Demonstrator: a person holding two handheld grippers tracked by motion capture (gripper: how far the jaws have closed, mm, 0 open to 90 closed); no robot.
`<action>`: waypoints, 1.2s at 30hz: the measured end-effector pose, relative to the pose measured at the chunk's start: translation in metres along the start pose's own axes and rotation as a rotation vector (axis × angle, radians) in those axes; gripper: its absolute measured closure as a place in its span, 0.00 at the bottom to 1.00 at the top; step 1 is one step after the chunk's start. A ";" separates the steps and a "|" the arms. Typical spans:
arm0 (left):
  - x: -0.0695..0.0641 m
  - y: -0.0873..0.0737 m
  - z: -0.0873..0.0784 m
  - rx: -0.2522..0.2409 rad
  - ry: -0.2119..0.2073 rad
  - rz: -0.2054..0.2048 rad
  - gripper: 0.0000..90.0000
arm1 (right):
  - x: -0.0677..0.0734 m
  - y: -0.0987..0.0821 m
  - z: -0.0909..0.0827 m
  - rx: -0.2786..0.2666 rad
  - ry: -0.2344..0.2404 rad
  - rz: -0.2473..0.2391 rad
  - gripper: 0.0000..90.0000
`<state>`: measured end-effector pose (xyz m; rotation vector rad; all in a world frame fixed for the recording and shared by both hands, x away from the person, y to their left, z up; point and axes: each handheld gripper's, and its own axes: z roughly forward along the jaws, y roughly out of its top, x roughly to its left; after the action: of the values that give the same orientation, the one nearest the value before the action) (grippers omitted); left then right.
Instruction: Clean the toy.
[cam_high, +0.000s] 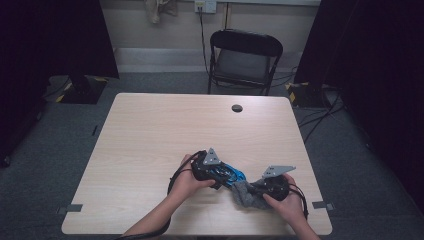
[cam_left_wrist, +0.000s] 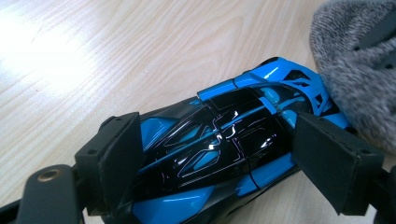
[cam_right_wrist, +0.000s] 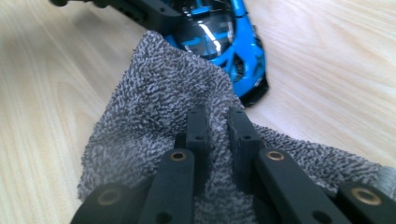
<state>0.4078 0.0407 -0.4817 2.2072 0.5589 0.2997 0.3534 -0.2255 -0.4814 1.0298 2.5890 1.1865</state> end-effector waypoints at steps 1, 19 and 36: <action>0.000 0.000 0.000 0.000 0.001 0.000 0.18 | -0.001 0.000 0.000 -0.001 -0.001 0.005 0.91; 0.000 -0.001 0.000 -0.008 0.000 -0.007 0.18 | -0.015 0.008 0.002 -0.005 -0.093 0.009 0.91; 0.000 -0.001 0.000 -0.009 0.001 -0.010 0.18 | -0.032 0.019 0.009 -0.023 -0.138 0.058 0.91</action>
<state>0.4076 0.0409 -0.4824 2.1952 0.5677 0.2973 0.3911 -0.2308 -0.4801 1.1464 2.4513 1.1128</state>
